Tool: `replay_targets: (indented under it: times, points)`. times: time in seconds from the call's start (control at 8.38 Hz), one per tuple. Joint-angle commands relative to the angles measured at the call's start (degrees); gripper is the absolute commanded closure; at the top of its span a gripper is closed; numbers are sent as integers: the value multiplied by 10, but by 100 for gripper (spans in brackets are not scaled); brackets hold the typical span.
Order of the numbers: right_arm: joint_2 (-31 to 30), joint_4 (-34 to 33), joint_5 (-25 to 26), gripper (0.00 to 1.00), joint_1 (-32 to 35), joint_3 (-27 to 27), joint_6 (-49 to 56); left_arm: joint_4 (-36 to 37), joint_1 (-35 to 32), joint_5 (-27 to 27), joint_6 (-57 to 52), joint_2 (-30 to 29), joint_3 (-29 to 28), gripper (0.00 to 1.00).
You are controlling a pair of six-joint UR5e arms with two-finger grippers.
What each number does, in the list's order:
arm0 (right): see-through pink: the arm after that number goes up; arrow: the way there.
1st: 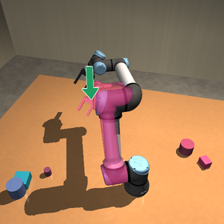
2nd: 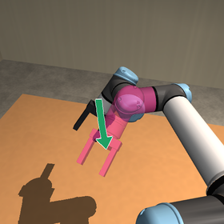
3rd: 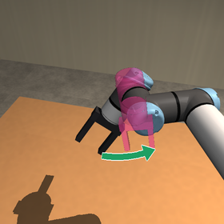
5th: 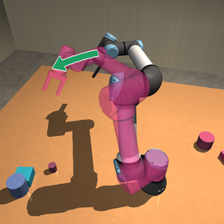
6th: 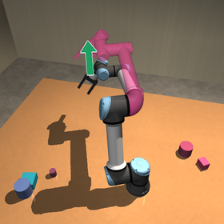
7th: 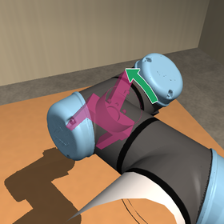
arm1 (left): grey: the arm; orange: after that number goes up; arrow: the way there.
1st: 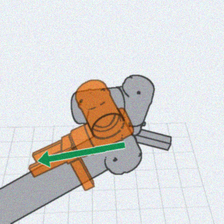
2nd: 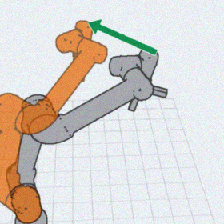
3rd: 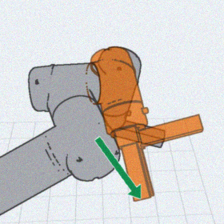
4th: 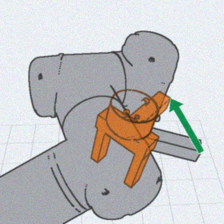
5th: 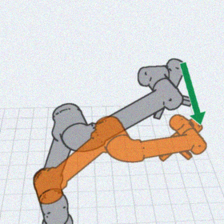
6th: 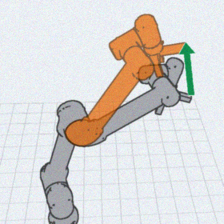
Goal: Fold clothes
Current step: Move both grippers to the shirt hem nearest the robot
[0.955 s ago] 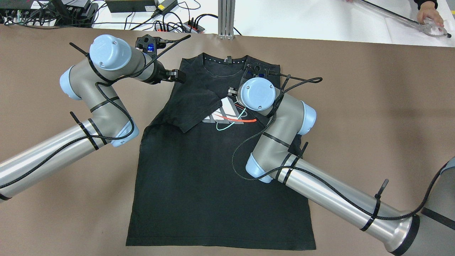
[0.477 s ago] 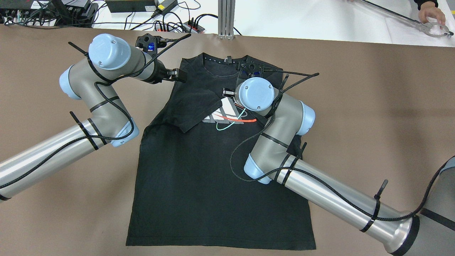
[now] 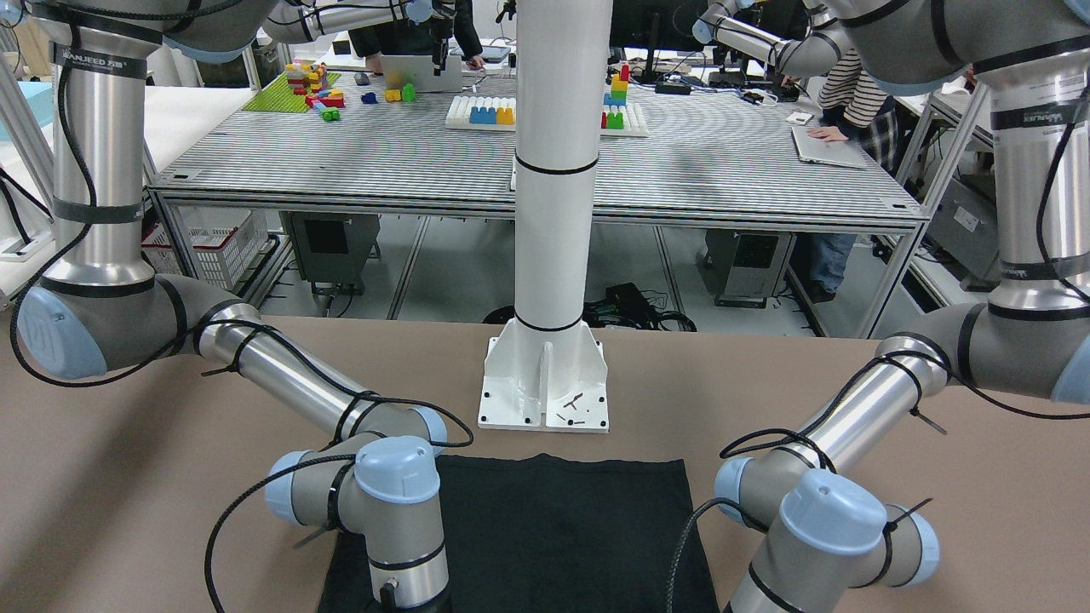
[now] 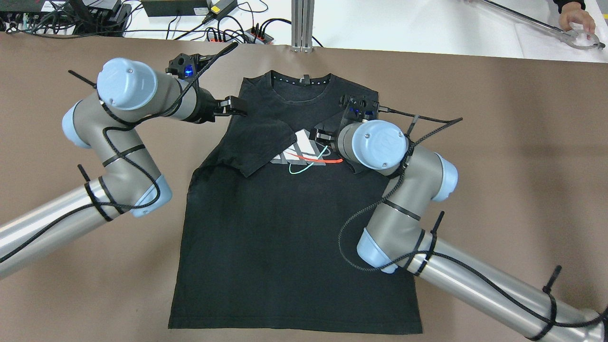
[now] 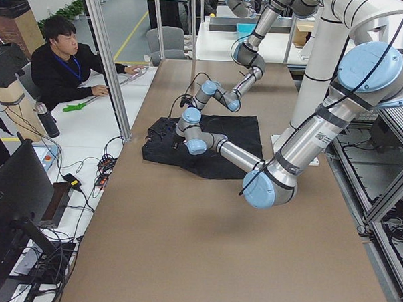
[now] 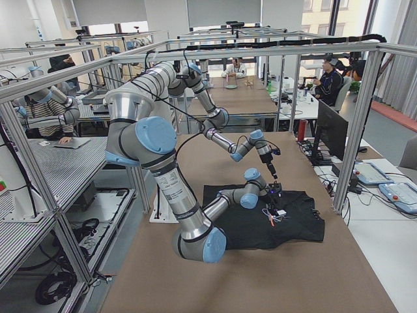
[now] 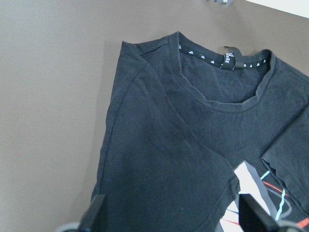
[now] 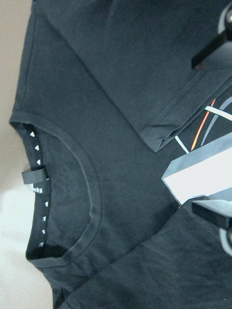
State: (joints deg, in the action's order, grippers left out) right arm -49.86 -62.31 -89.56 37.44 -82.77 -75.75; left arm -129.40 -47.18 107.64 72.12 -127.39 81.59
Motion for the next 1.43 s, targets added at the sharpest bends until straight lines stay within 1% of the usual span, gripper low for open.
replay_targets:
  times: [0.0, 0.24, 0.36, 0.48, 0.72, 0.95, 1.07, 1.31]
  points:
    - [-109, -49, -16, 8, -56, -167, -65, 0, 73, -73, 101, 121, 154, 5]
    - [-194, -44, -7, 8, -106, -267, -161, 0, 140, -127, 170, 192, 238, 5]
    - [-226, -43, 22, 8, -139, -307, -214, 0, 185, -163, 202, 230, 277, 5]
    - [-259, -43, 64, 7, -180, -334, -240, 0, 232, -205, 230, 267, 314, 5]
    - [-326, -23, 142, 8, -265, -376, -299, 0, 330, -276, 288, 335, 366, 5]
    - [-395, 9, 195, 8, -333, -411, -342, -1, 406, -337, 332, 374, 380, 5]
    - [-423, 29, 230, 8, -363, -413, -363, -1, 434, -354, 346, 392, 380, 5]
    - [-449, 67, 238, 7, -367, -412, -364, -3, 451, -362, 357, 410, 366, 5]
